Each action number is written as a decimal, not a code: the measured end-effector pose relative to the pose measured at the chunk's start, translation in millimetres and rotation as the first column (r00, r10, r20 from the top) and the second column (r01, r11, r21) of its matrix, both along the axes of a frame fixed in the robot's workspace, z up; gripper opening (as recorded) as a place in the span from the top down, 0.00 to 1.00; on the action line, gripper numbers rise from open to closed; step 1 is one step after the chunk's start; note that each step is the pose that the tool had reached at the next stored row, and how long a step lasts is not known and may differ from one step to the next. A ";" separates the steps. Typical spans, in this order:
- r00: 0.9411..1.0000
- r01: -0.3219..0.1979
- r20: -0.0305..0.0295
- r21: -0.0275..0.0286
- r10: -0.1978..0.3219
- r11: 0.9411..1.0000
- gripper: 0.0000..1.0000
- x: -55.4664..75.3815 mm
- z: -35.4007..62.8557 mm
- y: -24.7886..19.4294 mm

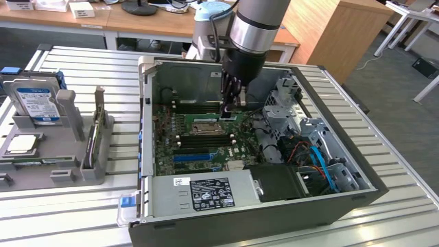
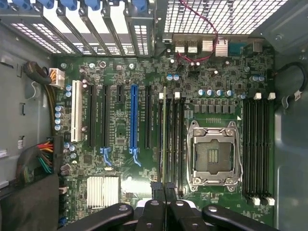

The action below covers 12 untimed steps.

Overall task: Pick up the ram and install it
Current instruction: 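Insert the ram into the slot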

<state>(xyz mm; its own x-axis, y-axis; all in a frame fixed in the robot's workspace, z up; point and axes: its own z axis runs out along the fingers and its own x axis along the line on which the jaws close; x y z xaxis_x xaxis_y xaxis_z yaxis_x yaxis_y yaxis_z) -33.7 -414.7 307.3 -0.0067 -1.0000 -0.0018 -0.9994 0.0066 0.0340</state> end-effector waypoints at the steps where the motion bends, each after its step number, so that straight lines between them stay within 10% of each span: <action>1: 1.000 0.000 0.000 0.000 0.000 1.000 0.89 0.0 -1.2 0.0; 12: 1.000 0.000 0.000 0.000 0.000 1.000 0.89 -0.1 -13.6 0.0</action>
